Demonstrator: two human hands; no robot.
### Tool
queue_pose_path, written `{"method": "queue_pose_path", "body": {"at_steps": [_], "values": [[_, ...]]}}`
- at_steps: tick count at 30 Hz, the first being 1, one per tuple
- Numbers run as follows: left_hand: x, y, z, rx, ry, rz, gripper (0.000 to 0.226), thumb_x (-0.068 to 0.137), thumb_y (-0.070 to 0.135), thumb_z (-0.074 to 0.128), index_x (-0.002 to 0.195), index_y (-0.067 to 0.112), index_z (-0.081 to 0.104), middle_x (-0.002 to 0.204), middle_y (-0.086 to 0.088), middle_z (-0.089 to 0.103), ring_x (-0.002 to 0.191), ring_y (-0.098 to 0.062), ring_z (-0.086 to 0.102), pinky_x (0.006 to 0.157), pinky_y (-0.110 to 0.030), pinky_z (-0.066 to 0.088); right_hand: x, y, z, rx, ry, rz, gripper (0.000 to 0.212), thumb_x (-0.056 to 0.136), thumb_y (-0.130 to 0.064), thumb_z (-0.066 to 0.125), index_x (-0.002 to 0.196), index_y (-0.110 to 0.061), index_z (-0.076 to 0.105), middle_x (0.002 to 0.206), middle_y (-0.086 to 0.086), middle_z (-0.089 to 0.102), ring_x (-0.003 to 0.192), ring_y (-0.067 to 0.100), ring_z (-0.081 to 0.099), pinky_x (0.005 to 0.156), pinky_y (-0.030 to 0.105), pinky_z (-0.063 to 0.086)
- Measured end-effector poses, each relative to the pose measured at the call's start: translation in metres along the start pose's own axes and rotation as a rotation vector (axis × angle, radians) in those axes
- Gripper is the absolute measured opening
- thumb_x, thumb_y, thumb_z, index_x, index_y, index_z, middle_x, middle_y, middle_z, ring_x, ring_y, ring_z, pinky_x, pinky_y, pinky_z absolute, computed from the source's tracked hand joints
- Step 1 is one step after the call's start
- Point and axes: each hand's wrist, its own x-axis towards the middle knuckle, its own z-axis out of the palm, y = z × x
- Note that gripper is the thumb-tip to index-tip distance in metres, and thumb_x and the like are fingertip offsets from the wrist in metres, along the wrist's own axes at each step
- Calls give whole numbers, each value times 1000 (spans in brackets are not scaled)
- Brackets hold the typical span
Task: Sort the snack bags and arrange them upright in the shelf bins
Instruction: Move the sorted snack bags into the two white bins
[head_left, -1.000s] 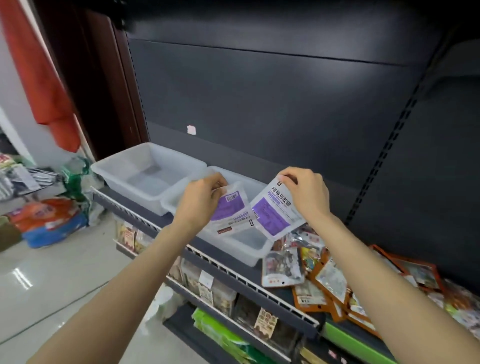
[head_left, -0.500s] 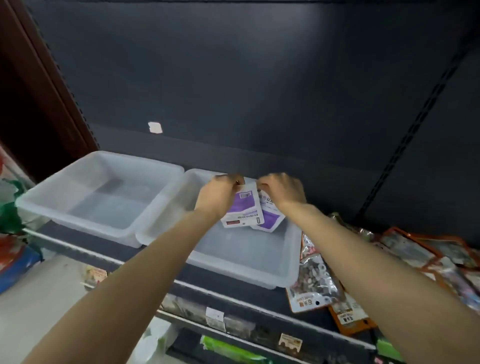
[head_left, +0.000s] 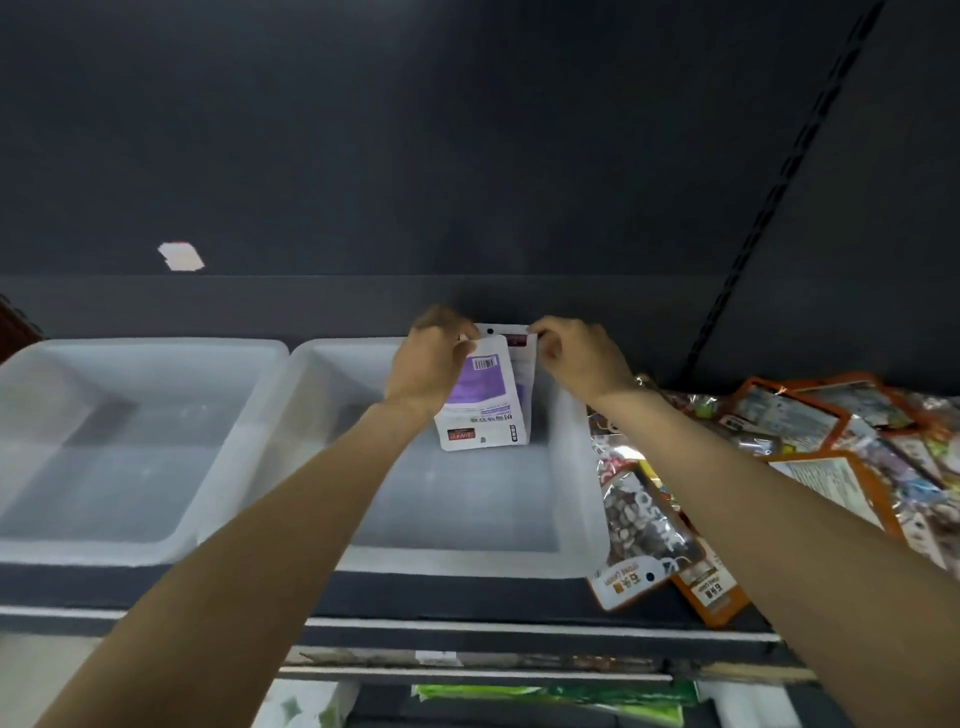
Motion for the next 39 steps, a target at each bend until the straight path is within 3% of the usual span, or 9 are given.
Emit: {"method": "queue_pose_path", "body": {"at_steps": [4, 9, 14, 19, 25, 33, 39], "values": [[17, -2, 16, 54, 2, 82, 17, 92, 11, 57, 104, 10, 69, 131, -7, 52, 118, -29, 47, 100, -33, 39, 5, 0, 8, -56, -27, 46, 40, 91, -15, 59, 130, -13, 49, 128, 10, 54, 116, 29, 54, 93, 40, 49], [23, 1, 36, 144, -104, 153, 22, 95, 15, 53, 113, 16, 65, 134, -1, 49, 125, -26, 40, 102, -38, 33, -1, 16, 11, -88, -57, 172, 59, 90, -21, 61, 143, -13, 35, 146, 13, 34, 137, 31, 30, 110, 41, 31], [25, 8, 47, 223, -74, 175, 23, 95, 17, 52, 114, 18, 65, 129, -2, 51, 122, -25, 41, 100, -38, 33, -14, 18, 13, -8, -138, 201, 64, 91, -18, 61, 146, -16, 30, 151, 7, 29, 138, 24, 31, 109, 31, 27], [28, 20, 50, 165, 84, 129, 18, 90, 10, 58, 104, 13, 70, 109, -10, 61, 105, -33, 54, 87, -43, 41, -17, 14, 12, 10, -126, 227, 62, 92, -17, 58, 147, -19, 27, 151, 5, 30, 138, 25, 31, 107, 33, 32], [18, 12, 64, 209, -46, 135, 25, 95, 17, 53, 117, 17, 65, 122, -6, 54, 116, -27, 47, 100, -38, 35, -20, 11, 14, -24, -154, 281, 65, 94, -18, 57, 148, -14, 22, 148, 10, 35, 135, 28, 36, 103, 33, 34], [17, 14, 63, 229, -142, 126, 30, 96, 16, 49, 124, 21, 59, 125, -4, 57, 117, -24, 50, 98, -36, 36, -23, 12, 10, 18, -186, 291, 63, 94, -18, 55, 148, -12, 22, 147, 11, 37, 133, 29, 38, 102, 34, 35], [13, 17, 52, 106, -208, 89, 31, 94, 18, 52, 124, 22, 57, 122, -1, 59, 115, -22, 53, 96, -35, 38, -25, 18, 12, 99, -169, 304, 62, 93, -18, 57, 147, -14, 27, 145, 11, 40, 129, 28, 43, 101, 35, 39]]}}
